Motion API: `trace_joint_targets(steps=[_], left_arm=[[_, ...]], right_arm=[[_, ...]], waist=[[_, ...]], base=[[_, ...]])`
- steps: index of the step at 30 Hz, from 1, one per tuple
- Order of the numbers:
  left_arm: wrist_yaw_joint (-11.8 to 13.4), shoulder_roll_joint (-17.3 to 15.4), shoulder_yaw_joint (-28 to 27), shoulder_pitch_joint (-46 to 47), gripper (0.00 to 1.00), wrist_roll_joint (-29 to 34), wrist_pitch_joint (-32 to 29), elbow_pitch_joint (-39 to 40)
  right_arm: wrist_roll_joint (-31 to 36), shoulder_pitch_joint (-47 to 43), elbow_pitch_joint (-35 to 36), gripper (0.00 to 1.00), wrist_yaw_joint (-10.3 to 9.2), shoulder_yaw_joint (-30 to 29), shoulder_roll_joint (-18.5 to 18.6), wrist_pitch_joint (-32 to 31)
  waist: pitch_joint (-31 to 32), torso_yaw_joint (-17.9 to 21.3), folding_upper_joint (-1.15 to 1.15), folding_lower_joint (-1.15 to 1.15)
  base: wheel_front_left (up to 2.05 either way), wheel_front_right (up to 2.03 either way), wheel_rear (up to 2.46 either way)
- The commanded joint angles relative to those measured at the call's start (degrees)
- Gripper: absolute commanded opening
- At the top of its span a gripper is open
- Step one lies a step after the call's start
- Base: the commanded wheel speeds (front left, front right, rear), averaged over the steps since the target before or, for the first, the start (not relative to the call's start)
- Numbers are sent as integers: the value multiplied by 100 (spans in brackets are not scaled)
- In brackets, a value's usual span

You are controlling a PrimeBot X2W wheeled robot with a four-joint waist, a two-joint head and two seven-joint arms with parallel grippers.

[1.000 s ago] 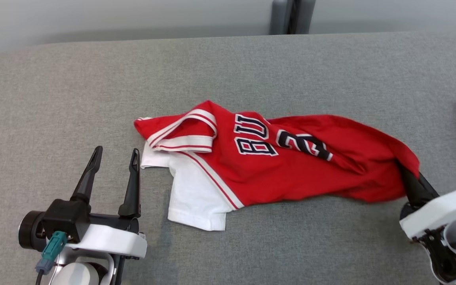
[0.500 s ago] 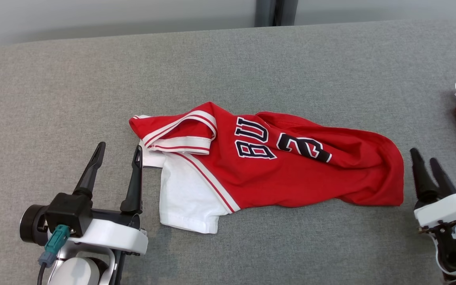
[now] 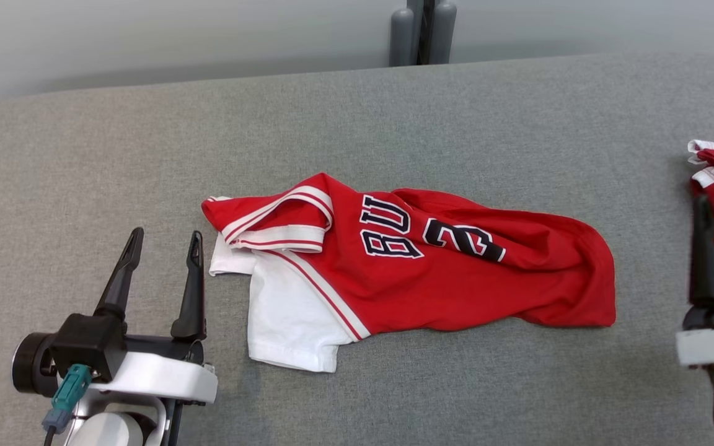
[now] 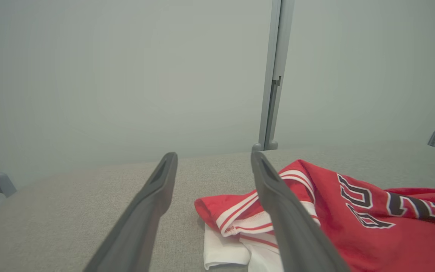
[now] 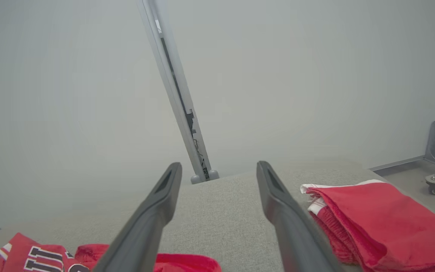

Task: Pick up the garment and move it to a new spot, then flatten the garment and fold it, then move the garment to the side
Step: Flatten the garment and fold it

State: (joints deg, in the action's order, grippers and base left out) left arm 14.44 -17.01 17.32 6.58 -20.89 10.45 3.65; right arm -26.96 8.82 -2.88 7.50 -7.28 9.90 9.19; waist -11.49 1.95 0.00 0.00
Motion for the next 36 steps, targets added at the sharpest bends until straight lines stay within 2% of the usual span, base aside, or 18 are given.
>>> trace_joint_targets(steps=[1, 5, 10, 17, 29, 36], left_arm=[[38, -46, -30, -80, 100, -35, 8, 33], [40, -71, -31, -228, 100, -95, -12, 84], [74, -121, -23, -432, 100, -144, -78, 136], [124, -171, 28, -602, 100, -147, -201, 221], [177, -214, 177, -656, 100, -86, -383, 285], [-53, -174, 526, -464, 100, -97, -690, 124]], right_arm=[[299, -189, 264, 100, -2, 45, -76, -128], [915, -559, 798, 100, -2, 125, -285, -443], [1286, -984, 1171, 100, -1, 295, -526, -740], [1433, -1292, 1434, 100, -1, 362, -643, -916], [1440, -1380, 1466, 100, -1, 302, -691, -985], [1407, -1260, 1406, 100, -1, 339, -691, -1007]], waist=[[100, 7, 0, 0], [281, -3, 0, 0], [477, -5, 0, 0], [588, 1, 0, 0], [677, -35, 0, 0], [524, 19, 0, 0]], base=[[0, 0, 0], [0, 0, 0], [0, 0, 0], [0, 0, 0], [0, 0, 0], [0, 0, 0]])
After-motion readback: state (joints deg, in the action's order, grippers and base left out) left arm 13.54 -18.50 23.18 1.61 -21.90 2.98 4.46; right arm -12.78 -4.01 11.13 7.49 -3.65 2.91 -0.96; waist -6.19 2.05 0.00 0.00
